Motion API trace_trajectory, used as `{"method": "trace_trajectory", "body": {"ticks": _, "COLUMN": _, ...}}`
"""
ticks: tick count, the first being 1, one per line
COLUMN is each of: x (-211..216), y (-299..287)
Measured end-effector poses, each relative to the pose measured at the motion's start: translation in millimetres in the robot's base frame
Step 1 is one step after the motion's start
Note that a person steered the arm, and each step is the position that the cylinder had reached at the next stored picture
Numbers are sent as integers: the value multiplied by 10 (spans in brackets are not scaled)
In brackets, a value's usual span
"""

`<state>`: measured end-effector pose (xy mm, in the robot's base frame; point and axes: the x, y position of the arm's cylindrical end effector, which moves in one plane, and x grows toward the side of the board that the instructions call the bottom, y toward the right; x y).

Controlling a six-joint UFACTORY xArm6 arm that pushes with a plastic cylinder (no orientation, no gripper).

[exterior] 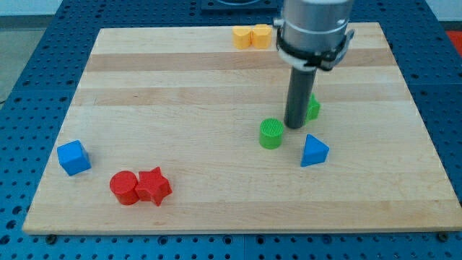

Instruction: Move the green star parallel to the yellow hexagon

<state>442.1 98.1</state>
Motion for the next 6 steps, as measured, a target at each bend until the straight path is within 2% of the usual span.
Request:
{"method": "trace_trajectory", "body": {"ticks": 1, "x": -159, "y": 412}}
{"method": "trace_trajectory", "body": {"ticks": 3, "x": -1372, "y": 569}}
{"method": "trace_trajectory", "body": {"ticks": 4, "x": -1477, "y": 590}}
{"method": "trace_trajectory", "body": {"ticks": 5, "x": -1327, "y": 564}}
{"method": "trace_trajectory", "body": {"ticks": 6, "x": -1247, "y": 259}}
